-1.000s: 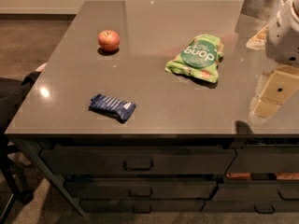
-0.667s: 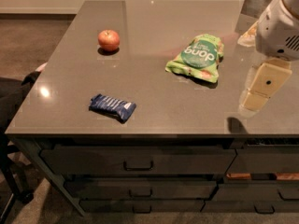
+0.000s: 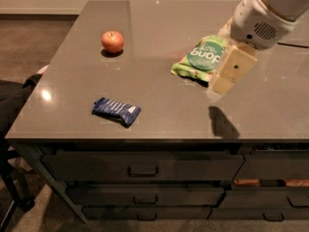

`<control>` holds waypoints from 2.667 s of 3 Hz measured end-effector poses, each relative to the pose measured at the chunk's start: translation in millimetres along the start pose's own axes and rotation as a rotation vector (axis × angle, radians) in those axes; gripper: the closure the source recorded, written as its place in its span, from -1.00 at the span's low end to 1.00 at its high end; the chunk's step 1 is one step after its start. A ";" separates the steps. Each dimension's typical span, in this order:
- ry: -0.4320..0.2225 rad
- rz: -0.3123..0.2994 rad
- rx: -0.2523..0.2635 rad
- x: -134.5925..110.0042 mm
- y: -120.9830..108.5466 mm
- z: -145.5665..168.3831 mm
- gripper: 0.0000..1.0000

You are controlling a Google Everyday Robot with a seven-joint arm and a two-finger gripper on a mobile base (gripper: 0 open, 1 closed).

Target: Move apple near rxbar blueberry

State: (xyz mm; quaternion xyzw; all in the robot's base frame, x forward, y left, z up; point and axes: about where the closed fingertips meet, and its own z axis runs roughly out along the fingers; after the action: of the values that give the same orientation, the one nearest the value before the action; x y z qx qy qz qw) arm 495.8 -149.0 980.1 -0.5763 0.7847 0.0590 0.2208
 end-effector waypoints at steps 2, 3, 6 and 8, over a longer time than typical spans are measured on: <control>-0.138 0.110 0.111 -52.7 -29.6 29.6 -1.00; -0.216 0.147 0.157 -97.6 -58.3 55.0 -1.00; -0.269 0.183 0.181 -138.5 -82.3 79.9 -1.00; -0.318 0.224 0.188 -194.1 -140.7 141.5 -1.00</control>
Offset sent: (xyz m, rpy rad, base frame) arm 0.0850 0.0716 0.0024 0.2109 -0.1895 -0.2100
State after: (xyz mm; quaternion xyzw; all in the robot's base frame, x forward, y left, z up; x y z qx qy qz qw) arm 712.4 24.3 956.6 -0.4457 0.8013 0.0999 0.3865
